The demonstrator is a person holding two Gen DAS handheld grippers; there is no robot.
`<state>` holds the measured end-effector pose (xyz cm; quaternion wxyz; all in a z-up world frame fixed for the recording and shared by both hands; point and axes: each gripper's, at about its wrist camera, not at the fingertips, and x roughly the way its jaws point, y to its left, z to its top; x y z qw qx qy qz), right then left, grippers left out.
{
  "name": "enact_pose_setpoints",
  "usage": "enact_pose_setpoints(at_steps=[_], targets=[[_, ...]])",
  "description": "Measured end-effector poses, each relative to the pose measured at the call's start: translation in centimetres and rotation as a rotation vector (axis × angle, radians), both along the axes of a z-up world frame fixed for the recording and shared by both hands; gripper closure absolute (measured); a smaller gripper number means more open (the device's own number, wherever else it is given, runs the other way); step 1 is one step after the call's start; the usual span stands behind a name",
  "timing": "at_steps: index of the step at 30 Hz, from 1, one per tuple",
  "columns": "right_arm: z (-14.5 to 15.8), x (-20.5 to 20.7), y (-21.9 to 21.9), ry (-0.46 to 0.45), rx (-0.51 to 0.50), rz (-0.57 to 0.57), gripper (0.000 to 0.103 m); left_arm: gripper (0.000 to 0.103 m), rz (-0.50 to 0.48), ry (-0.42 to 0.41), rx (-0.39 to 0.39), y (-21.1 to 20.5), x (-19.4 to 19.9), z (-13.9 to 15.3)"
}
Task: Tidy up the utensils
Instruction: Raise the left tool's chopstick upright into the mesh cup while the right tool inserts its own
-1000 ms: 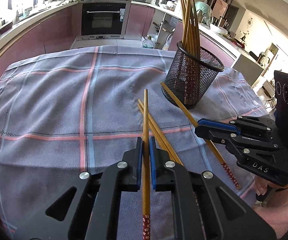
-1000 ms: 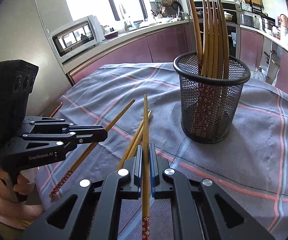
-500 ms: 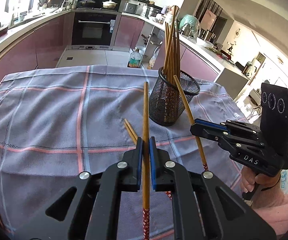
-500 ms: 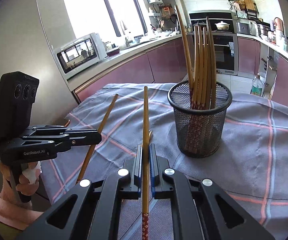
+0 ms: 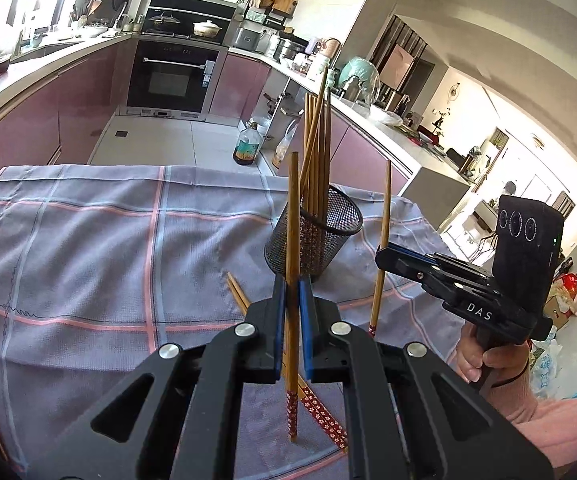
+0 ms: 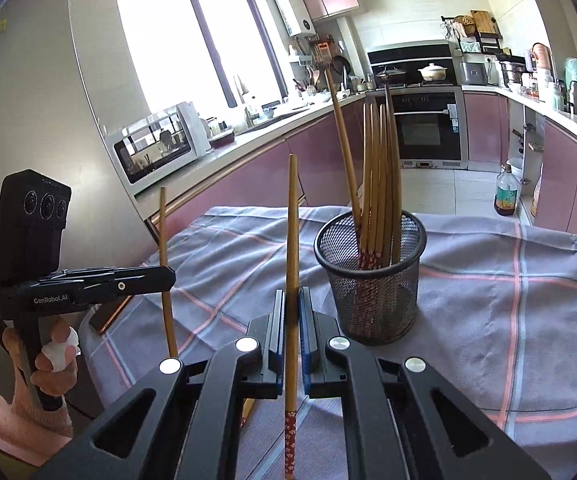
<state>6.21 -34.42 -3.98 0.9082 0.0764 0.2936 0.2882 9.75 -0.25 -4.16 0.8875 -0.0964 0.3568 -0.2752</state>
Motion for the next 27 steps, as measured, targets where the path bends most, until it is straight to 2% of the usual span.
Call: enact_pose_setpoints(at_steps=[12, 27], targets=[[1.8, 0.1, -1.5, -0.056, 0.024, -0.030, 0.098, 0.095, -0.010, -0.050, -0.047, 0.0, 0.0, 2.5], [4.4, 0.7, -2.6, -0.127, 0.020, -0.059, 0.098, 0.095, -0.027, -0.110, -0.048, -2.3, 2.7, 5.1]])
